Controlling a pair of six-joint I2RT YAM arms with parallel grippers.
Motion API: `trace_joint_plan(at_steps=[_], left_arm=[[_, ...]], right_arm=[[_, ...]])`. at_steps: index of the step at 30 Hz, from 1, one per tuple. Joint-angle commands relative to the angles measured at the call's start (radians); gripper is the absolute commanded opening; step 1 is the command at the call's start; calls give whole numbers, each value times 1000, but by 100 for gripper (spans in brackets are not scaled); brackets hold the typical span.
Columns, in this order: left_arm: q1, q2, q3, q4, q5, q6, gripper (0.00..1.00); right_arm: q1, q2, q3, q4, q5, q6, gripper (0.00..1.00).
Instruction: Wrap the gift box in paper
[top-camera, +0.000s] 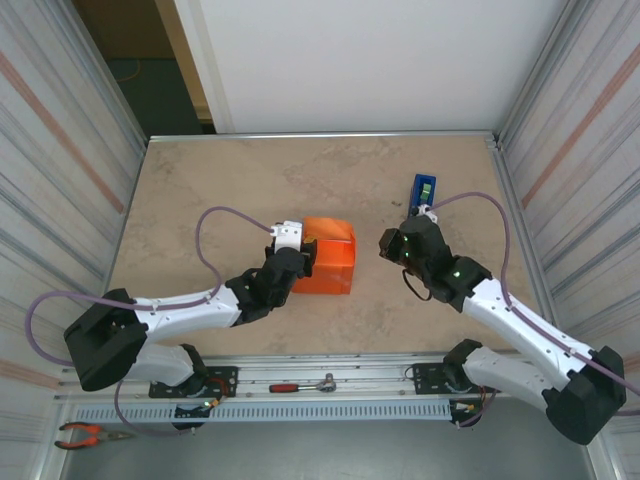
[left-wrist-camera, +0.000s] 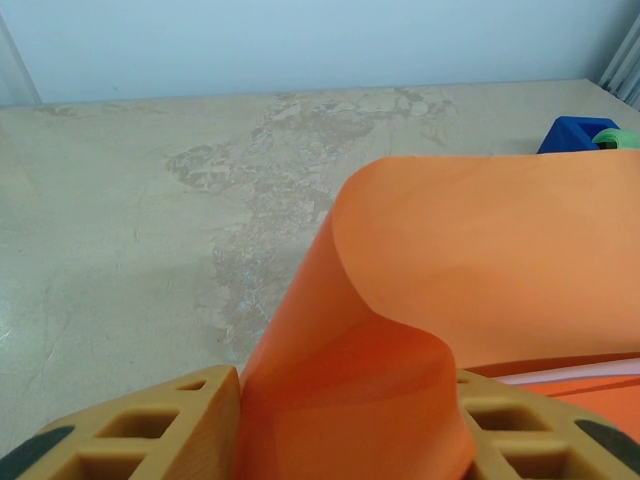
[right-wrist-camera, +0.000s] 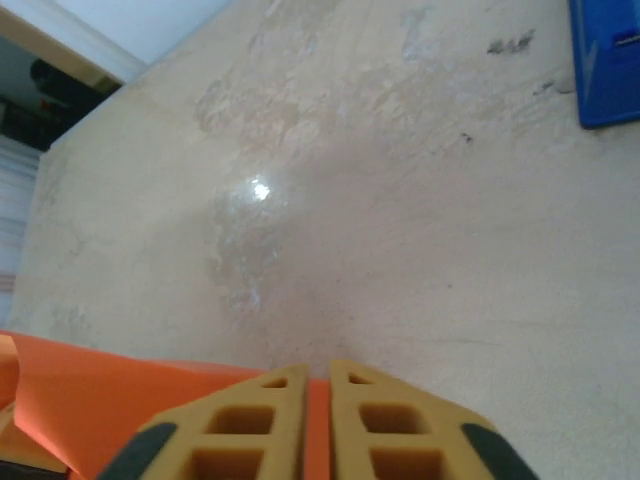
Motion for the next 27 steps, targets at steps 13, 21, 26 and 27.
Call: trace_joint_plan(at_steps=[13,21,26,27], left_arm=[[-10,24,2,-83,10,-13,46],[-11,24,0,-83,10,-15,46],[-10,24,-1,-83,12,-20,45],[-11,23,-1,-84,12,-20,45]], right_arm=[[37,68,49,90,-89,-19,47],[164,86,146,-1,27,-132,75],[198,138,191,-29,76,-151,75],[200,146,198,-35,87,-151,75]])
